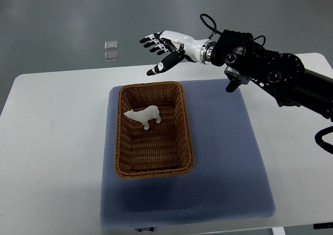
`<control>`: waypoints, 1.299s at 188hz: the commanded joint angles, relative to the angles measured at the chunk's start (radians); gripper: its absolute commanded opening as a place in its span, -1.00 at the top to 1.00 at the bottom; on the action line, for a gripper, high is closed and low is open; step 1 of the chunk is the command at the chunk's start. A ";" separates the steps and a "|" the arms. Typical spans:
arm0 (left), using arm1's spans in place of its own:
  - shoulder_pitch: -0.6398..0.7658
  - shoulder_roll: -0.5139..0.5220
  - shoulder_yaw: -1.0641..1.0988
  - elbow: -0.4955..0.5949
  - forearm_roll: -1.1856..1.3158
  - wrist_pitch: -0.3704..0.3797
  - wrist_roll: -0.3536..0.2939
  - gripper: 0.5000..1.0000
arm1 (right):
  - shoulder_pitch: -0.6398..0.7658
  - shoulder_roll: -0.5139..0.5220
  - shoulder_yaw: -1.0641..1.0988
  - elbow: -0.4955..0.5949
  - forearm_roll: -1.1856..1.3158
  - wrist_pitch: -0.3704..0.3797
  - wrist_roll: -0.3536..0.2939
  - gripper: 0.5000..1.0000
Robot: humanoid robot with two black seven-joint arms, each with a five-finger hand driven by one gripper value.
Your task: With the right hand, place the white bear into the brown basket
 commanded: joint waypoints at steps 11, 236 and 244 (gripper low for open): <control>0.002 0.000 0.000 0.001 0.000 0.000 0.000 -1.00 | -0.037 -0.031 0.052 0.018 0.038 0.060 0.000 -0.52; 0.002 0.000 0.000 0.020 0.000 0.000 0.000 -1.00 | -0.107 -0.014 -0.145 0.093 -0.041 0.148 -0.003 -0.52; 0.002 0.000 0.000 0.020 0.000 0.000 0.000 -1.00 | -0.107 -0.017 -0.134 0.090 -0.040 0.146 -0.003 -0.52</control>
